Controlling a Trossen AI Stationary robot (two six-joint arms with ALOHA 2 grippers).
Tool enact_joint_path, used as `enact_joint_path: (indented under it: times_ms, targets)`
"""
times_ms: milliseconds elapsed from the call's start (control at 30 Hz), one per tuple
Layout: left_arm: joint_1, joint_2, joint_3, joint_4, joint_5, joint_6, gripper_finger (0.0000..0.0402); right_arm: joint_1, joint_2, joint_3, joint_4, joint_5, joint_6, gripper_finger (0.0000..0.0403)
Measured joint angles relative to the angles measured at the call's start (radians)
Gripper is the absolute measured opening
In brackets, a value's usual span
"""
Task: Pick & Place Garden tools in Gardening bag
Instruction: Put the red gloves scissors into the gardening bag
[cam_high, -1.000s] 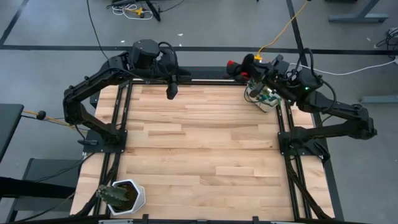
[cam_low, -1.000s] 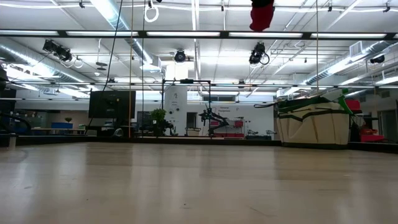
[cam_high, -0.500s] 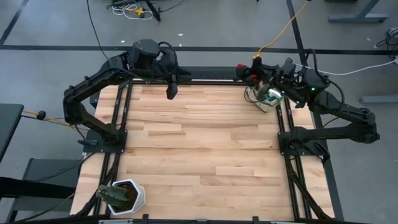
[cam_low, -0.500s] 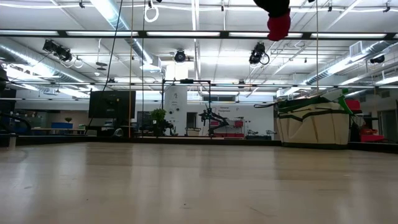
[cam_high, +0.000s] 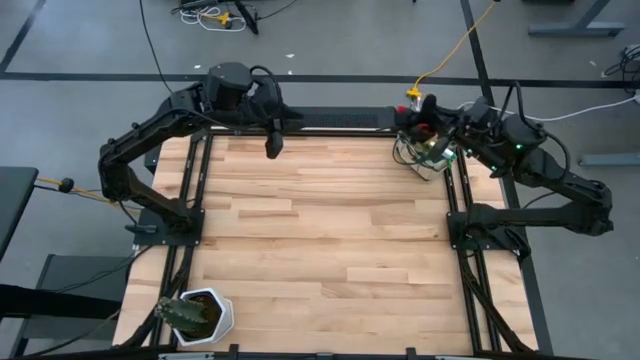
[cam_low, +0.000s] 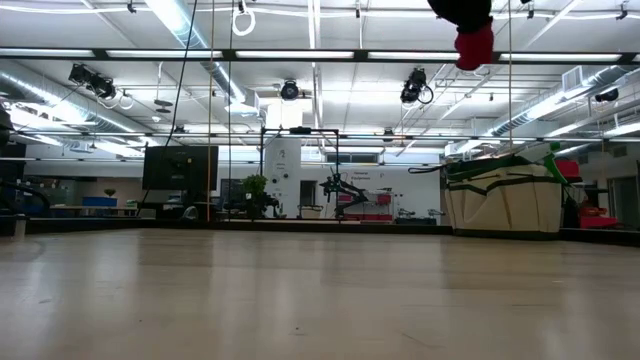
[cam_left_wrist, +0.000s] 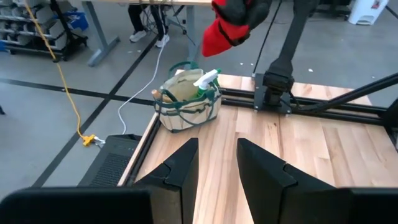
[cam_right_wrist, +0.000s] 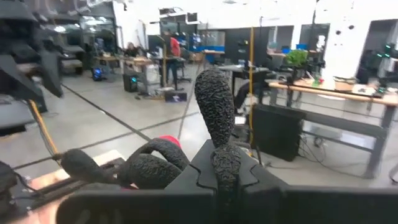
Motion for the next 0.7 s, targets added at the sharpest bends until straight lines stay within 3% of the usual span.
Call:
enact_joint_path:
  times_ms: [300, 700]
  targets:
    - [0.011, -0.044, 0.0, -0.015, -0.038, 0.005, 0.0115, 0.0, -0.043, 0.0, -0.11, 0.073, 0.03, 0.0]
    - [0.023, -0.089, -0.001, -0.025, -0.054, 0.01, 0.0115, 0.001, -0.134, 0.0, -0.248, 0.074, 0.06, 0.0]
